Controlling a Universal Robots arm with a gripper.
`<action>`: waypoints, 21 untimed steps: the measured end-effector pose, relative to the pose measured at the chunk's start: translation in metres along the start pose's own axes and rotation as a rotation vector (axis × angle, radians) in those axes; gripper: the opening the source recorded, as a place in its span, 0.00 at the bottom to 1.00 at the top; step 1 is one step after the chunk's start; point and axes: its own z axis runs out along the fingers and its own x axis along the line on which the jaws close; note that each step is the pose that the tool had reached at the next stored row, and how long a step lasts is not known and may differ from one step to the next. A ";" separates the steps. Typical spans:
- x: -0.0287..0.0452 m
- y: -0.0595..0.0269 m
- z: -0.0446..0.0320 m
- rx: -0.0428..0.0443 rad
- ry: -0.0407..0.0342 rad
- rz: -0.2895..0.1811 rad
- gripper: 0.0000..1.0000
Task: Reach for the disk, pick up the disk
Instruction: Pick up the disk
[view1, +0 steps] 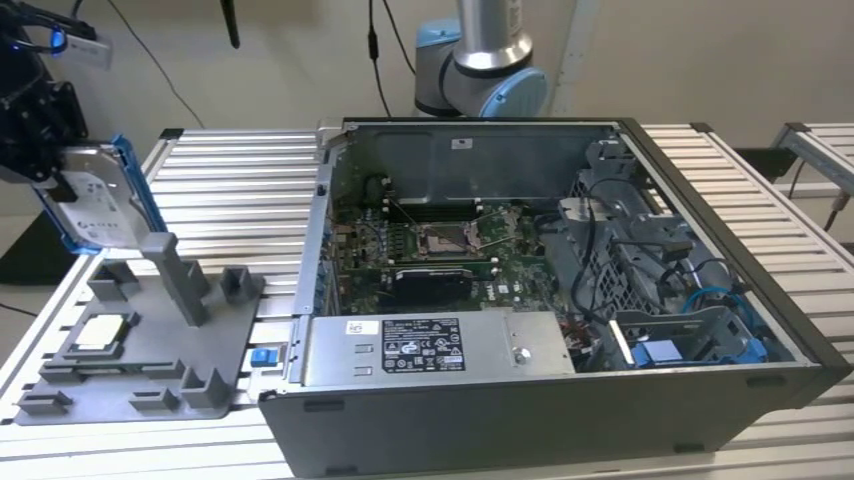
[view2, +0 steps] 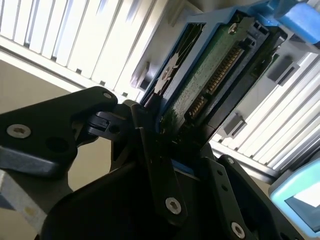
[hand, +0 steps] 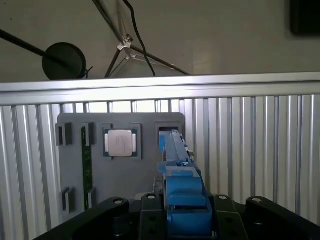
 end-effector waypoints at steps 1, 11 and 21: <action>0.0000 0.0000 -0.0009 0.0002 -0.0001 0.000 0.00; -0.0003 -0.0002 -0.0111 0.0001 0.0000 0.000 0.00; -0.0006 -0.0003 -0.0227 0.0002 -0.0001 0.000 0.00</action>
